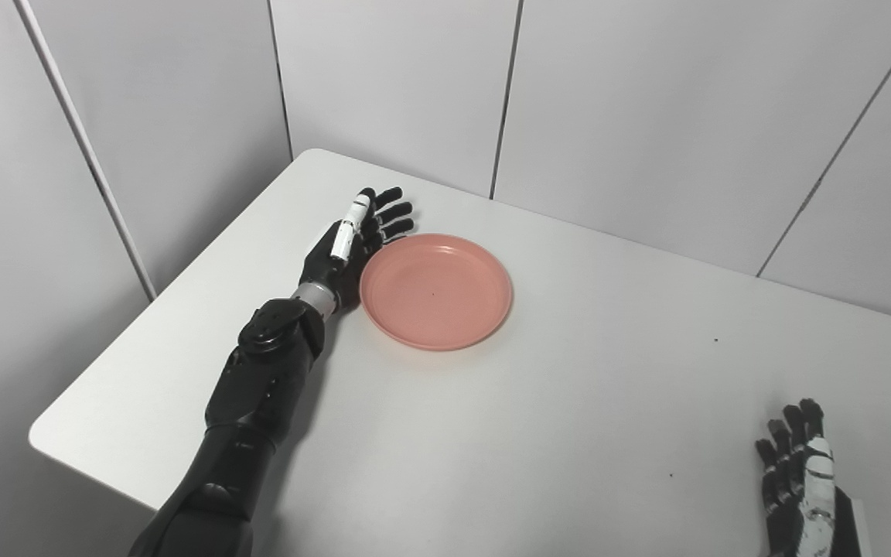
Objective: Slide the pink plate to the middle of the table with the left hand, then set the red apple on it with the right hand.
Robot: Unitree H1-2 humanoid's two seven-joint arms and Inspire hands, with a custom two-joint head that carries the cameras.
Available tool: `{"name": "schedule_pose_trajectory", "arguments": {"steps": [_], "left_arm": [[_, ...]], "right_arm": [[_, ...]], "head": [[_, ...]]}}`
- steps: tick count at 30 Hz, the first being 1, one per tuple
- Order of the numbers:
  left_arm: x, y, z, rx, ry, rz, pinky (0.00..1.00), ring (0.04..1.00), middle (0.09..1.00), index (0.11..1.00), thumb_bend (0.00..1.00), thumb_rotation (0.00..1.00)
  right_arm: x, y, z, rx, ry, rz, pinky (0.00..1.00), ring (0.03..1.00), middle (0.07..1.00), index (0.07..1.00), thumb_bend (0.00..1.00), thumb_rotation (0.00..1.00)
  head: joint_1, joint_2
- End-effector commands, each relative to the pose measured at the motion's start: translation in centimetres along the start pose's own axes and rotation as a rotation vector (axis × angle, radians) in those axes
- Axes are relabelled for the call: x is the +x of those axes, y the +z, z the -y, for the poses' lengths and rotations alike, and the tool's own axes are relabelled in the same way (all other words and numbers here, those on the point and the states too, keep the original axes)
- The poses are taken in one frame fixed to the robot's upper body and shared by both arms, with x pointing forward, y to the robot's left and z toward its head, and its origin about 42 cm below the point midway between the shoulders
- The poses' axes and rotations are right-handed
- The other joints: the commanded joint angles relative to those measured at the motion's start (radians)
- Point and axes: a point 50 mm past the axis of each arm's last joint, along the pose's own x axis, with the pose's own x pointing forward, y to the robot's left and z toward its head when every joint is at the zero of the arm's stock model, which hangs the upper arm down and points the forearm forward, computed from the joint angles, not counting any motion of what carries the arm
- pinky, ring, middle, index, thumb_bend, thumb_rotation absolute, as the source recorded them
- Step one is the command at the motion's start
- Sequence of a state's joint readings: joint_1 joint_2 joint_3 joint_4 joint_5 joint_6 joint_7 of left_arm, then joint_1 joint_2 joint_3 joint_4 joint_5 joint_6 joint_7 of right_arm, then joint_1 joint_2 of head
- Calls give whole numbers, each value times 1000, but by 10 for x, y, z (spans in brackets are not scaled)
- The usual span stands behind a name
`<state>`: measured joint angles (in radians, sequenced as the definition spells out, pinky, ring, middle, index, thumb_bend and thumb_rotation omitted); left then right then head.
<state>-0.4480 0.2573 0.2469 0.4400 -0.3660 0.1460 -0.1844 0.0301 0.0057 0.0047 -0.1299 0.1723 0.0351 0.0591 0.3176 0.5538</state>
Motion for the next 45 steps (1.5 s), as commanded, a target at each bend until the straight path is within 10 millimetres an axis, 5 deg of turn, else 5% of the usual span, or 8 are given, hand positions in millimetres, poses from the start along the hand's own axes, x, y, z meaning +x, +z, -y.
{"name": "schedule_pose_trajectory", "arguments": {"steps": [1,45], "left_arm": [[2,-14,7,-29,-11,-53,864,866,865,848,300,1000],[-6,-66,72,-79,-136,-152,802,825,829,815,353,1000]], "right_arm": [[2,8,-2,-10,11,50,1000,999,1000,1000,148,1000],[3,6,-14,-18,-14,64,1000,998,1000,1000,214,1000]], "head": [[-1,2],[-104,46]]}}
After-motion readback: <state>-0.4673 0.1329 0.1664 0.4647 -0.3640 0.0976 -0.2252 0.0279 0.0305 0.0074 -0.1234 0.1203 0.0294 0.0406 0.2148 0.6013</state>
